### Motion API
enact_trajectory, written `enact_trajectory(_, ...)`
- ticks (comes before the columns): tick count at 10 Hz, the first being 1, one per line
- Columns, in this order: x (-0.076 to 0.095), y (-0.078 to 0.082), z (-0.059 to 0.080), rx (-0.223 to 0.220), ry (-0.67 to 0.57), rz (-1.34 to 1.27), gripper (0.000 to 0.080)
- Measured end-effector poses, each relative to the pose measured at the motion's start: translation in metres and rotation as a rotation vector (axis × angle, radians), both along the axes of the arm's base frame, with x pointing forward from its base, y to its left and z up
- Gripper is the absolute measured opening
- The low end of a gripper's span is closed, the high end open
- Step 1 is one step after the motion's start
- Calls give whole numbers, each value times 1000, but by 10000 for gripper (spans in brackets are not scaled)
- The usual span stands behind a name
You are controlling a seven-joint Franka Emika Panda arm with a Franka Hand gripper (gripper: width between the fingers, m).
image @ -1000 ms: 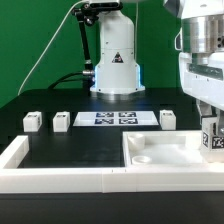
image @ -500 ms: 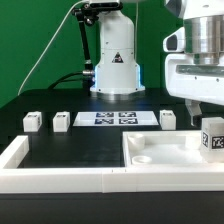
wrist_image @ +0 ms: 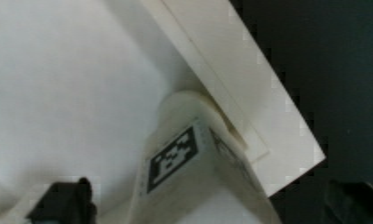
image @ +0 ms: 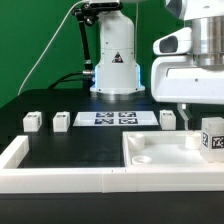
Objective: Assemble square table
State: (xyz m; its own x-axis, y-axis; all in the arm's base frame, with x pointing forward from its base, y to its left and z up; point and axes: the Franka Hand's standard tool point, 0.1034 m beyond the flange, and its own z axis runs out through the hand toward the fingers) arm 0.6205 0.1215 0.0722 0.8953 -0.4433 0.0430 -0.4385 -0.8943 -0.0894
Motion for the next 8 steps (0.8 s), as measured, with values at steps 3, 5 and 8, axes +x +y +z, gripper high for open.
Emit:
enact_trajectory(3,1,-1,1,-24,-2,242,649)
enact_trajectory(5,2,1,4,-43,-14,303,649)
enact_trajectory(8,3,-2,3,-53,-16,361,397)
